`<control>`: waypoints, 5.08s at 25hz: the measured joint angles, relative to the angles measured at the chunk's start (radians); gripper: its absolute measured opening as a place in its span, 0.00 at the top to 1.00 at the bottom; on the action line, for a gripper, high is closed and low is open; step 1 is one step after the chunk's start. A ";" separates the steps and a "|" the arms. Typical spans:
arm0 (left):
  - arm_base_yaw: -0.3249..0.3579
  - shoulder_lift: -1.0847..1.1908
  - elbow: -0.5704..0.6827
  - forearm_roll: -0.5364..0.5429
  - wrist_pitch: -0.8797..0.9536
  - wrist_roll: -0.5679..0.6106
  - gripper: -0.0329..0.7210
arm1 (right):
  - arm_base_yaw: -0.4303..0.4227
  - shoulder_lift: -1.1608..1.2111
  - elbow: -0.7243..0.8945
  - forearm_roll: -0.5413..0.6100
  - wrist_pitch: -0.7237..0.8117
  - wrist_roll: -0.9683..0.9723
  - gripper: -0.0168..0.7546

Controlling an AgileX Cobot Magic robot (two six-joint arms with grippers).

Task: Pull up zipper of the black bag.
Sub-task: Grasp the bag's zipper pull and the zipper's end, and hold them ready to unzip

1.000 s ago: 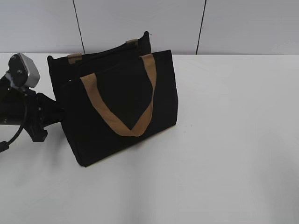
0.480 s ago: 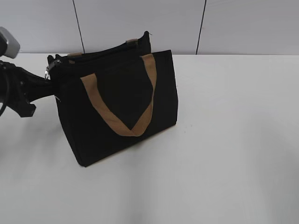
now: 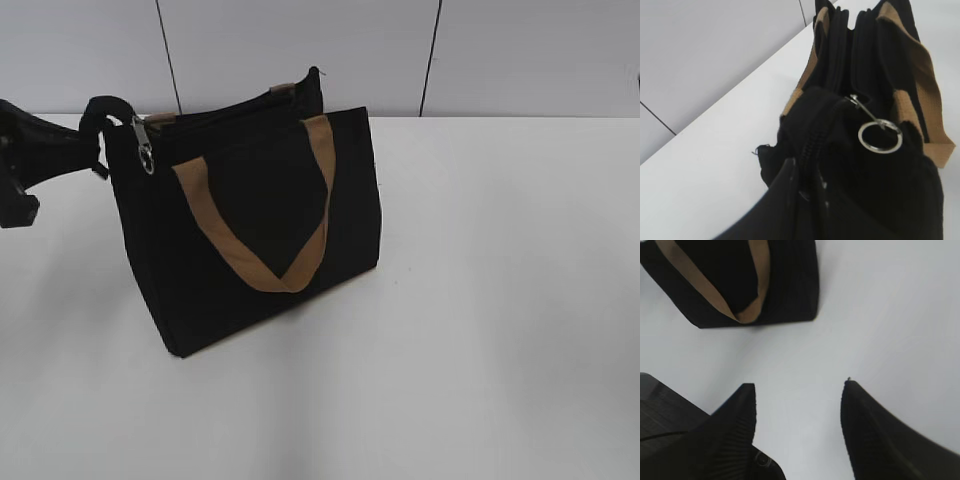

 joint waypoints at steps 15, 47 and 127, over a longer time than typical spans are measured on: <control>0.000 -0.103 0.001 0.005 -0.006 -0.080 0.92 | 0.330 0.482 -0.414 0.163 -0.011 -0.161 0.51; 0.000 -0.120 0.001 0.011 -0.069 -0.132 0.92 | 0.681 1.014 -0.693 -0.002 -0.347 0.075 0.62; 0.000 -0.151 0.001 0.223 -0.012 -0.284 0.92 | 0.667 1.046 -0.702 -0.092 -0.317 0.137 0.68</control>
